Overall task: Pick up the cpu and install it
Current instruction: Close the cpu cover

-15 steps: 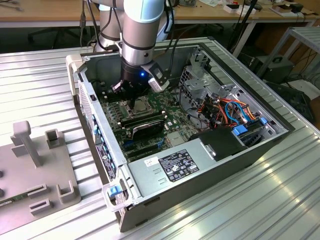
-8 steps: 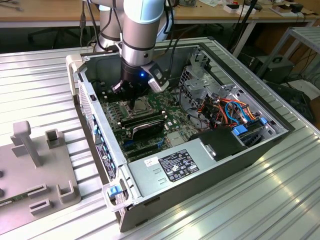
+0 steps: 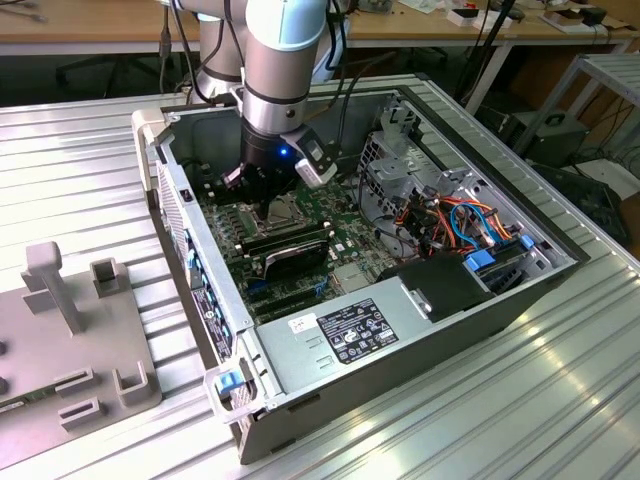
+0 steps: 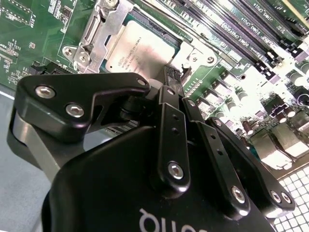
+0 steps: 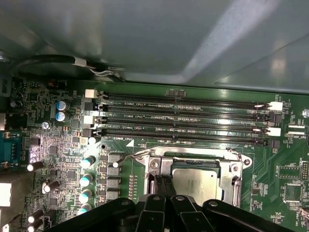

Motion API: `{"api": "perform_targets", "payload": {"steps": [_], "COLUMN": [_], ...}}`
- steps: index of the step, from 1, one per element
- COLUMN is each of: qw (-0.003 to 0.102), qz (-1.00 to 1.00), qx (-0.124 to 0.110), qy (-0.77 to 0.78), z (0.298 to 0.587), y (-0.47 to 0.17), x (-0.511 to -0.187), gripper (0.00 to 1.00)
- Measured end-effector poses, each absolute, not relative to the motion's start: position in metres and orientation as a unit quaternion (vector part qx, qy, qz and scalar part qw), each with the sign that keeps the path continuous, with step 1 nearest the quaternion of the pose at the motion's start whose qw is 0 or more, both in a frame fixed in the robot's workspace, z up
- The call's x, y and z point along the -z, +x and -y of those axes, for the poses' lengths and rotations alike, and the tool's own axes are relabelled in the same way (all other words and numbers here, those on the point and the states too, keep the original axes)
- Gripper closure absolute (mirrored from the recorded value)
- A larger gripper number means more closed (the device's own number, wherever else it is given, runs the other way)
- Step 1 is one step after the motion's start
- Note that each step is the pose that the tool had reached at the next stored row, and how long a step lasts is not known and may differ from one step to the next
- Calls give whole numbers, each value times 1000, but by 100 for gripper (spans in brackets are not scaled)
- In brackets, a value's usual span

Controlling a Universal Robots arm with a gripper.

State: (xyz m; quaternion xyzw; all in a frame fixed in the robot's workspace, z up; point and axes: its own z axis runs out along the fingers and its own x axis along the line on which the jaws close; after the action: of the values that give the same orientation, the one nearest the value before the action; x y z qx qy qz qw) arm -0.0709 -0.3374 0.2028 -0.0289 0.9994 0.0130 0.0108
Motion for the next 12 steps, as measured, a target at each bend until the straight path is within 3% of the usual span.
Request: {"api": "perform_targets", "payload": {"steps": [12], "qw": [11], "qz": [-999], "qx": [-13], "qy": [-29], "z": [337], "y": [-71], "x": [-223], "gripper": [89]}}
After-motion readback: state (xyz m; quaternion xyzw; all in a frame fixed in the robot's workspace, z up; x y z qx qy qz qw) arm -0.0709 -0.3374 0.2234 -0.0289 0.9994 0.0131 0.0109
